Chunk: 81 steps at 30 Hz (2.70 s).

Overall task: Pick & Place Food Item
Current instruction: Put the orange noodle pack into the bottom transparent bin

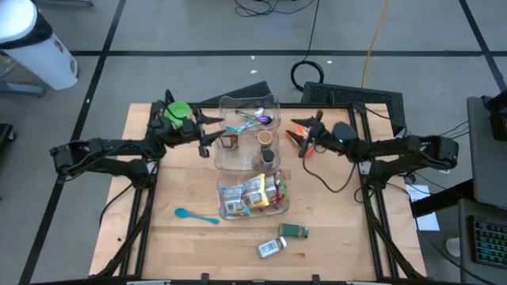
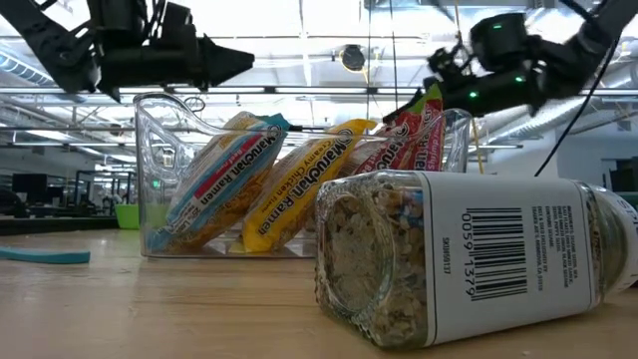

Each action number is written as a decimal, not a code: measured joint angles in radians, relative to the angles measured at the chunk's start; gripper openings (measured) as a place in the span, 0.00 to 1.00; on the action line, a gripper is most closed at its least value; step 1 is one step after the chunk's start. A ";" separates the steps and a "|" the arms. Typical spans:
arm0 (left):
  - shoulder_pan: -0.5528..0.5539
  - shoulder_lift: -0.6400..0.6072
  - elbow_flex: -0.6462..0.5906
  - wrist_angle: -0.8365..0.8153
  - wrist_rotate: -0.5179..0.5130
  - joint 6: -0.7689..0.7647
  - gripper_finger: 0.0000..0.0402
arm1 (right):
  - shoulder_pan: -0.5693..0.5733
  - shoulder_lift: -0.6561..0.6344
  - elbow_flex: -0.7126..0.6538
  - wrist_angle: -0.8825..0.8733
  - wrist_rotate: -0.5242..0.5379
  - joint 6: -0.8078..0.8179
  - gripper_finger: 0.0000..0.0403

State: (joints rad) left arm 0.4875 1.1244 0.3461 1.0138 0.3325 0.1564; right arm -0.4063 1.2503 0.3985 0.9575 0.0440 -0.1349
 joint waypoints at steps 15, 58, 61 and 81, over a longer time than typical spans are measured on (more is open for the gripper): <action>0.001 0.001 0.131 -0.014 -0.099 0.107 0.49 | -0.049 -0.098 0.340 -0.980 0.058 -0.148 0.53; 0.001 0.002 0.135 -0.153 -0.098 0.043 0.49 | 0.094 -0.442 -0.197 -0.981 0.325 1.171 0.53; 0.001 0.002 0.135 -0.153 -0.098 0.044 0.49 | 0.077 -0.435 -0.222 -0.946 0.326 1.181 0.53; -0.010 0.002 0.135 -0.145 -0.034 0.057 0.49 | -0.032 -0.295 -0.246 -0.746 0.320 1.106 0.53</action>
State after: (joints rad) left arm 0.4779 1.1259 0.4812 0.8684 0.2981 0.2138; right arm -0.4382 0.9554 0.1524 0.2119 0.3637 0.9713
